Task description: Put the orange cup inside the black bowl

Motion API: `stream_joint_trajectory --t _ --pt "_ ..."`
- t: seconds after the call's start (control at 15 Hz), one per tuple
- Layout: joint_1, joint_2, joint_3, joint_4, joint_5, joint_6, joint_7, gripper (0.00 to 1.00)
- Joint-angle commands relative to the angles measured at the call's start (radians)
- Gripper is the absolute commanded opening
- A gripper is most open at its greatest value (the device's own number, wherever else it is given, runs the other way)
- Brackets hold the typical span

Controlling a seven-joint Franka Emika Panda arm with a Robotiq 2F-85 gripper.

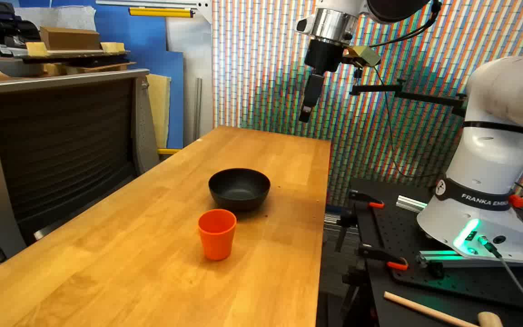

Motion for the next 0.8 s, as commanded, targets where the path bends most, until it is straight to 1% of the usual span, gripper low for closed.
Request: stream_joint_trajectory --t 0.0,0.13,0.2,0.27,0.4,0.53,0.6,0.73 --pt "-0.006 -0.001 0.007 0.002 0.005 -0.003 -0.003 1.0" --pt "-0.006 -0.001 0.007 0.002 0.005 -0.003 -0.003 1.0" --pt "0.001 0.024 0.011 0.013 0.003 -0.005 -0.008 1.0" --pt "-0.002 0.057 0.036 0.025 -0.012 0.008 0.019 1.0" --pt "0.011 0.137 0.1 0.055 -0.027 0.054 0.084 1.0" --pt "0.023 0.244 0.185 0.105 -0.056 0.112 0.161 1.0" --pt "0.02 0.303 0.229 0.137 -0.089 0.137 0.207 1.0" --pt "0.012 0.421 0.293 0.217 -0.177 0.152 0.287 1.0"
